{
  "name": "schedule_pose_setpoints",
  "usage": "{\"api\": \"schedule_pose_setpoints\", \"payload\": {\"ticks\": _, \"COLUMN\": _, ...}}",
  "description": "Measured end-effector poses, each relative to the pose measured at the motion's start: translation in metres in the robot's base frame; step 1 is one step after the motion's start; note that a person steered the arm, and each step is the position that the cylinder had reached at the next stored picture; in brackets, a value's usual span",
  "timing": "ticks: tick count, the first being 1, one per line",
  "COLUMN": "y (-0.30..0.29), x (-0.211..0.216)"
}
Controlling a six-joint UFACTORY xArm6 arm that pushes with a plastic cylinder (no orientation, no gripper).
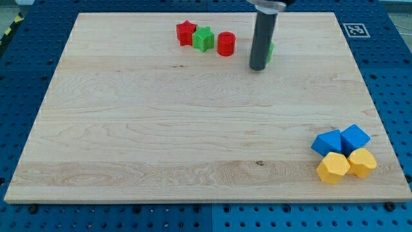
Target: Slide the green circle into the red circle
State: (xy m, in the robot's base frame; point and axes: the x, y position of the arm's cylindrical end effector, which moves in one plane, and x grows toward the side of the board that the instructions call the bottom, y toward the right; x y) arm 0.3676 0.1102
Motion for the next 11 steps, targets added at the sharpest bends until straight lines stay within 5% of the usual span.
{"api": "schedule_pose_setpoints", "payload": {"ticks": 2, "y": 0.08, "x": 0.021}}
{"api": "schedule_pose_setpoints", "payload": {"ticks": 3, "y": 0.082, "x": -0.008}}
{"api": "schedule_pose_setpoints", "payload": {"ticks": 6, "y": -0.008, "x": -0.051}}
{"api": "schedule_pose_setpoints", "payload": {"ticks": 9, "y": -0.037, "x": 0.026}}
{"api": "schedule_pose_setpoints", "payload": {"ticks": 11, "y": -0.052, "x": -0.025}}
